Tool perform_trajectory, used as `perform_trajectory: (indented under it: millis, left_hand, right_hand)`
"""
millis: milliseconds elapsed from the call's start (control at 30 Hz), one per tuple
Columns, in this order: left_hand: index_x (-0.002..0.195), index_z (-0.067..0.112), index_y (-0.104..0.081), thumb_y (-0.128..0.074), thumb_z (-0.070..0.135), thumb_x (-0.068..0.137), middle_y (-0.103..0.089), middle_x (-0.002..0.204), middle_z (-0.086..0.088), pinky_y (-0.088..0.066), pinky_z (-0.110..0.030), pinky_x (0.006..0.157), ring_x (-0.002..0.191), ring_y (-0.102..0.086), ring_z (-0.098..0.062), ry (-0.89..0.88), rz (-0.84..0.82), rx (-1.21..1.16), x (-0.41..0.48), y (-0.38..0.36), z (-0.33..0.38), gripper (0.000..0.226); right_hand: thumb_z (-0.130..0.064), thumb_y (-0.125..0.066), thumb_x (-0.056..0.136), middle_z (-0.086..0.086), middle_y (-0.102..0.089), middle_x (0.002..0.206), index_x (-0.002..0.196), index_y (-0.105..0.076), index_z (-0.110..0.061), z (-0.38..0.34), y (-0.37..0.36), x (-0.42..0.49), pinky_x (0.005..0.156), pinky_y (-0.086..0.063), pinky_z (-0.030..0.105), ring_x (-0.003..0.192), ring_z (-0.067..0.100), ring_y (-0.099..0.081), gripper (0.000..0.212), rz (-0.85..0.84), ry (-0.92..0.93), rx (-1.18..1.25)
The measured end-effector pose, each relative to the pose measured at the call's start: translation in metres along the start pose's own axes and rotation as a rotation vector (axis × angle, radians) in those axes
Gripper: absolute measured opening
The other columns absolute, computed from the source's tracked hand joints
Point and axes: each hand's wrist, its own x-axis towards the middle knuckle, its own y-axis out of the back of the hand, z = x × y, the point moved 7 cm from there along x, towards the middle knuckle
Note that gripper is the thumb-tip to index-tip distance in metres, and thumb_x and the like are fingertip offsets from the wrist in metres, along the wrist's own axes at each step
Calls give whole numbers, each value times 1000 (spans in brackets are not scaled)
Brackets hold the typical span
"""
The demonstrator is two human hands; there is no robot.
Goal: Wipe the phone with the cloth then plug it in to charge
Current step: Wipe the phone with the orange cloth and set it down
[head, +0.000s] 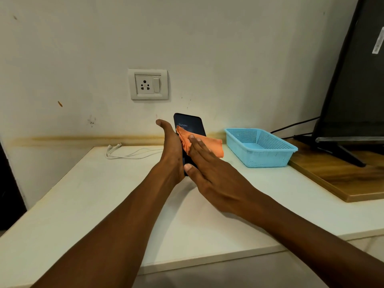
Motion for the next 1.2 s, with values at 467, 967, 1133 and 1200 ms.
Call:
perform_trajectory:
  millis: [467,967,1133,1200]
  left_hand:
    - [123,6,-58,-24,68,90,-61,114,-20,-49,-51,88,90,-63,-34,22,-361,-260,-1,-15,2,78]
    - [117,6,-60,-22,66,92,-66,101,-19,-51,-44,85,85,-63,-36,-53,-337,-318,2,-11,7,75]
    - [119,5,-58,-22,64,93,-65,105,-21,-51,-44,84,84,-64,-37,-80,-336,-269,2,-9,9,74]
    - [124,5,-55,-21,63,94,-63,109,-21,-53,-44,84,86,-64,-37,-84,-355,-263,-3,-9,13,74]
  right_hand:
    - [-38,-27,103,-22,12,156,152,2,-30,2,13,-21,112,6,9,138,-14,17,57,-89,165,-82]
    - [-49,-22,100,-20,26,154,150,14,-33,-5,0,-36,118,1,22,139,-6,24,64,-21,-53,11]
    - [-51,-22,98,-26,26,152,147,17,-38,-15,-4,-36,119,0,25,139,-9,23,64,-106,6,17]
    - [-49,-23,99,-28,27,149,146,15,-37,-19,-3,-37,117,5,20,137,-11,24,62,-135,53,14]
